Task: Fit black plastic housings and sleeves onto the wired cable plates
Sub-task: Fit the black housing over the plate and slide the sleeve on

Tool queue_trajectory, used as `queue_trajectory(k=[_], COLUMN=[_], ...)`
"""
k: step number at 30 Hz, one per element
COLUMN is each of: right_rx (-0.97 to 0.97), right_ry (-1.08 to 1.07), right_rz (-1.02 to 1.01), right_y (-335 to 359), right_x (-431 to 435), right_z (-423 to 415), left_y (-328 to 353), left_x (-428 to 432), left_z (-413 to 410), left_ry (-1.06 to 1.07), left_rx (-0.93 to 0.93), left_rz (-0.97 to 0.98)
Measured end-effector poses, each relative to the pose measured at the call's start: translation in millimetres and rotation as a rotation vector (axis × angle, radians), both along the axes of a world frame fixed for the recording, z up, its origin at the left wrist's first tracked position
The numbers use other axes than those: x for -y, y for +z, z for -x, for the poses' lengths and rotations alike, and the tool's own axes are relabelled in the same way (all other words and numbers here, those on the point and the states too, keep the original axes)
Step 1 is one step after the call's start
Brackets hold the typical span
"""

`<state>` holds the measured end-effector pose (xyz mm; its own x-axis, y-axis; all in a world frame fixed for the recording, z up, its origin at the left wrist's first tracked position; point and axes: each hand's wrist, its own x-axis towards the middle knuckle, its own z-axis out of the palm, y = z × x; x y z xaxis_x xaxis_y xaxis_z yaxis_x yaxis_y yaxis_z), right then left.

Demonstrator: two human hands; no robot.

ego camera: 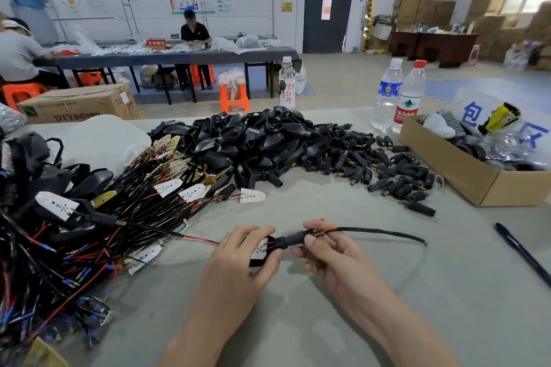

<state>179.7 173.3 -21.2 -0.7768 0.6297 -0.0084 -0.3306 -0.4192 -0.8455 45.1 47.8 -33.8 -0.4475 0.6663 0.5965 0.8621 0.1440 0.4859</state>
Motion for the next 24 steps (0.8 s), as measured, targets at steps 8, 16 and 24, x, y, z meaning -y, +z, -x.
queue_trajectory(k=[8, 16, 24], right_rx=[0.048, 0.095, 0.048], right_ry=[-0.024, -0.046, -0.062], right_rz=[-0.073, -0.253, -0.357], right_y=[-5.9, -9.7, -0.6], right_x=[-5.9, -6.1, 0.5], right_z=[-1.7, -3.5, -5.8], left_y=[3.4, 6.3, 9.0], left_x=[2.1, 3.4, 2.2], left_z=[-0.6, -1.3, -1.2], left_ry=[-0.043, -0.086, -0.096], left_rx=[0.054, 0.154, 0.289], left_rz=[0.020, 0.021, -0.020])
